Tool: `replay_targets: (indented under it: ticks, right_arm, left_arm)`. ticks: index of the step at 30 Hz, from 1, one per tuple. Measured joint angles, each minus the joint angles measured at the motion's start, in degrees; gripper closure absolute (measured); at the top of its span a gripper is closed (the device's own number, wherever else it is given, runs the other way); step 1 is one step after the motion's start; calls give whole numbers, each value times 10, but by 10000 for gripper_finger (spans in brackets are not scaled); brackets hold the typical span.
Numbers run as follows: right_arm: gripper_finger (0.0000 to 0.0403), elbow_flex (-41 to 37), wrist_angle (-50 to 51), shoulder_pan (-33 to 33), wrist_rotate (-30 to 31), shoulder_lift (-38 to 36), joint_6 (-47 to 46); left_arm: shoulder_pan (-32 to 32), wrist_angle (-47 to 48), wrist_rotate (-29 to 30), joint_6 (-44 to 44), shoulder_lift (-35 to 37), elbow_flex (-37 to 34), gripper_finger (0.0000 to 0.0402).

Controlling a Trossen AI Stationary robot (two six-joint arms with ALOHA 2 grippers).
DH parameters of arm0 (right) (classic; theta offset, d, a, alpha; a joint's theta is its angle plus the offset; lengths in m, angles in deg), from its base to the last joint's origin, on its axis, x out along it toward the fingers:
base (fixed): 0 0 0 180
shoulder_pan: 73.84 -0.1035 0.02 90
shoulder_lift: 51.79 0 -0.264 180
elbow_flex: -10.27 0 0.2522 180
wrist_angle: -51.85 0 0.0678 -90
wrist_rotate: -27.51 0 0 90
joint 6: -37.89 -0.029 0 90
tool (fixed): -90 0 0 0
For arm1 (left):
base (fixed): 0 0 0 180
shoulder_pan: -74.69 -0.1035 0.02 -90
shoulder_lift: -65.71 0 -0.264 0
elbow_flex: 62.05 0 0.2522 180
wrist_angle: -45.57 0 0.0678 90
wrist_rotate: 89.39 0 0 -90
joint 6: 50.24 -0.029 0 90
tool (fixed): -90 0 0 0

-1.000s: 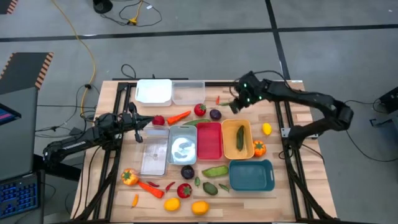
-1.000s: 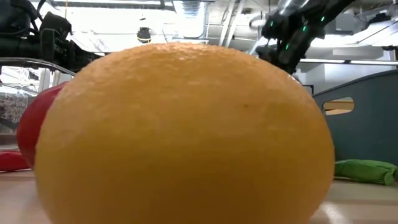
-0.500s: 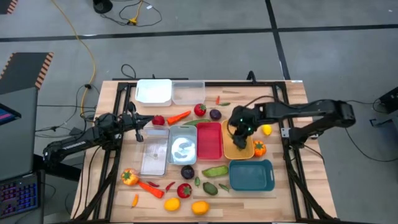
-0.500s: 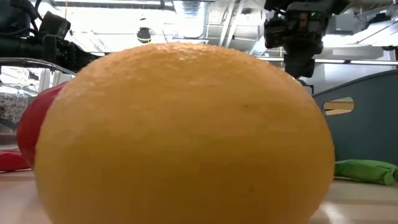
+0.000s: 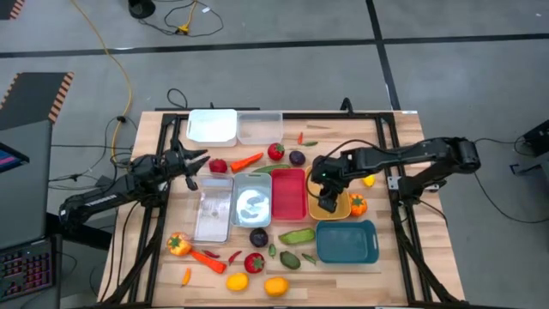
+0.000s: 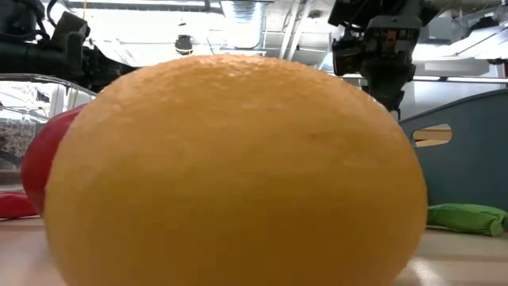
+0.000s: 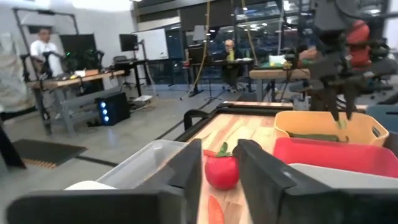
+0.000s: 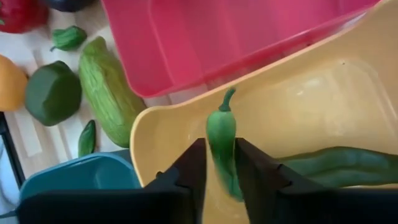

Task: Sort produce into baskets
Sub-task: Put the green chili pepper into the yellow bin, then put the red tomato into the bottom transparent bin

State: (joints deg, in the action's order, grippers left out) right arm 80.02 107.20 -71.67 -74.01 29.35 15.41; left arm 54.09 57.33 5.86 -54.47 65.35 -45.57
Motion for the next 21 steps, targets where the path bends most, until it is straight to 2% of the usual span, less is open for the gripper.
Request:
replay_targets:
  ticks: [7, 10, 13, 21]
  right_arm:
    - [188, 0, 3, 1, -3, 27, 0]
    - [166, 0, 5, 2, -3, 27, 0]
    - [158, 1, 8, 2, -3, 22, 0]
    - [158, 1, 10, 2, -4, 25, 0]
  left_arm:
    - [0, 0, 1, 21, 0, 1, 209]
    - [0, -5, 1, 21, 0, 1, 181]
    - [0, 16, 0, 26, 0, 16, 168]
    - [0, 158, 2, 56, -18, 114, 165]
